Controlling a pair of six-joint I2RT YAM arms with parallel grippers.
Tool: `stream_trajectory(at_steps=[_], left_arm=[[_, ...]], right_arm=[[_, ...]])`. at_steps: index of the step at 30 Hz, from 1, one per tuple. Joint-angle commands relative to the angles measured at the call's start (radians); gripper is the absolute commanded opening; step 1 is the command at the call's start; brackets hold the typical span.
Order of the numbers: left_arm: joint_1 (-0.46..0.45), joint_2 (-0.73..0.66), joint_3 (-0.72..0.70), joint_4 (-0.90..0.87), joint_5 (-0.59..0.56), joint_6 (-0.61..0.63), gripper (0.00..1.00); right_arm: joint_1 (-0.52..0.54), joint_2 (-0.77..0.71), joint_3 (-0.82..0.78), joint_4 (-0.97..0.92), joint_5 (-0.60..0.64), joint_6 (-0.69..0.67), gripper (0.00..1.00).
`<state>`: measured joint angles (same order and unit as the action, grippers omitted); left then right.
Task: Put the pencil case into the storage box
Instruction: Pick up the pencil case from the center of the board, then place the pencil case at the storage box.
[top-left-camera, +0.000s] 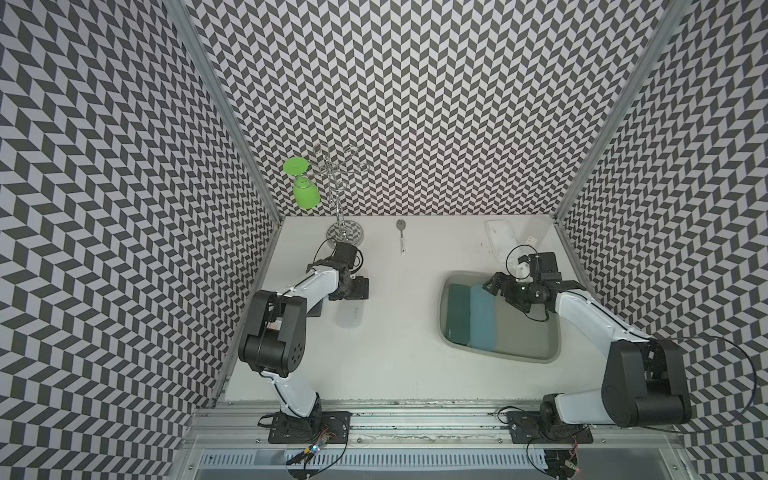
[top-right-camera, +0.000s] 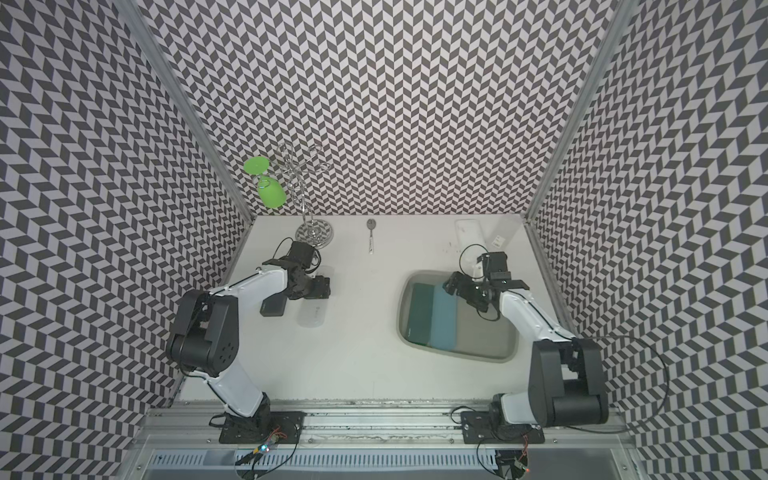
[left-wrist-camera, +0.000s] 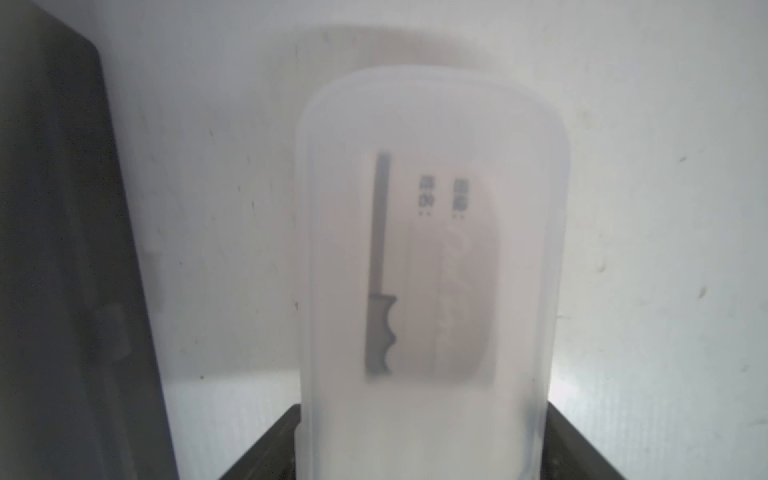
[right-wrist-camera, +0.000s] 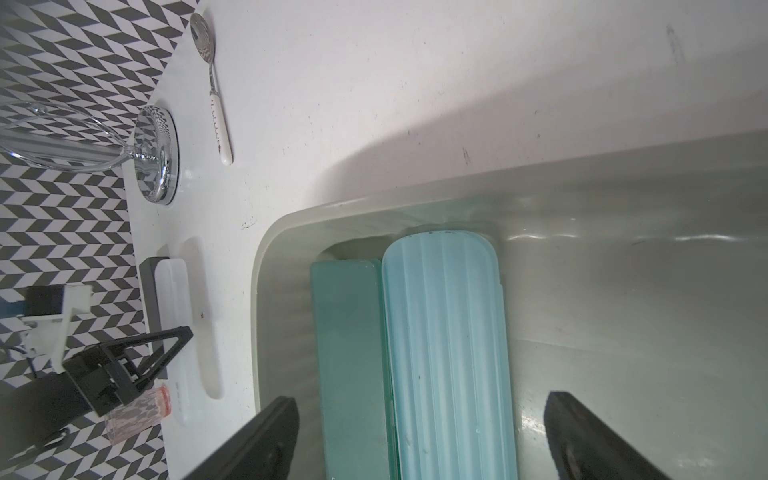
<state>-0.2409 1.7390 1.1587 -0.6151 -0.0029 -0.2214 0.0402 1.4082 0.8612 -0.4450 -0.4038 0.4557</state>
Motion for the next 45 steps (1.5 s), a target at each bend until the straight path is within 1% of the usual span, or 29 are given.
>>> stream_trajectory(at_steps=[1, 5, 10, 16, 19, 24, 27, 30, 33, 36, 40, 42, 45], left_arm=[[-0.057, -0.048, 0.098, -0.069, 0.012, -0.035, 0.71], [-0.143, -0.033, 0.205, -0.128, 0.024, -0.108, 0.71], [-0.293, 0.024, 0.343, -0.172, 0.029, -0.258, 0.71], [-0.457, 0.132, 0.485, -0.133, 0.089, -0.449, 0.71], [-0.528, 0.206, 0.568, -0.108, 0.109, -0.523, 0.71], [-0.629, 0.373, 0.777, -0.097, 0.133, -0.598, 0.71], [-0.677, 0.497, 0.961, -0.172, 0.102, -0.607, 0.71], [-0.702, 0.586, 1.075, -0.243, 0.076, -0.597, 0.71], [-0.714, 0.604, 1.077, -0.305, 0.009, -0.575, 0.71], [-0.715, 0.565, 0.984, -0.309, -0.051, -0.552, 0.71], [-0.714, 0.522, 0.876, -0.304, -0.108, -0.555, 0.71], [-0.715, 0.522, 0.858, -0.305, -0.137, -0.553, 0.72], [-0.714, 0.544, 0.871, -0.320, -0.161, -0.547, 0.72]], right_arm=[[-0.017, -0.033, 0.025, 0.003, 0.008, -0.015, 0.97], [-0.056, -0.044, 0.040, -0.010, -0.006, -0.027, 0.97], [-0.111, -0.080, 0.046, -0.012, -0.015, -0.032, 0.97], [-0.163, -0.149, 0.002, 0.017, -0.002, -0.019, 0.97], [-0.174, -0.191, -0.027, 0.019, 0.011, -0.022, 0.97], [-0.195, -0.268, -0.087, 0.022, 0.039, 0.001, 0.97], [-0.207, -0.298, -0.120, 0.025, 0.038, -0.005, 0.97], [-0.217, -0.310, -0.141, 0.024, 0.018, -0.016, 0.97], [-0.220, -0.312, -0.146, 0.015, 0.002, -0.030, 0.97], [-0.221, -0.314, -0.148, 0.008, -0.003, -0.045, 0.97], [-0.220, -0.311, -0.162, 0.010, -0.012, -0.058, 0.97], [-0.221, -0.307, -0.168, 0.011, -0.016, -0.066, 0.97], [-0.221, -0.304, -0.175, 0.012, -0.017, -0.075, 0.97]])
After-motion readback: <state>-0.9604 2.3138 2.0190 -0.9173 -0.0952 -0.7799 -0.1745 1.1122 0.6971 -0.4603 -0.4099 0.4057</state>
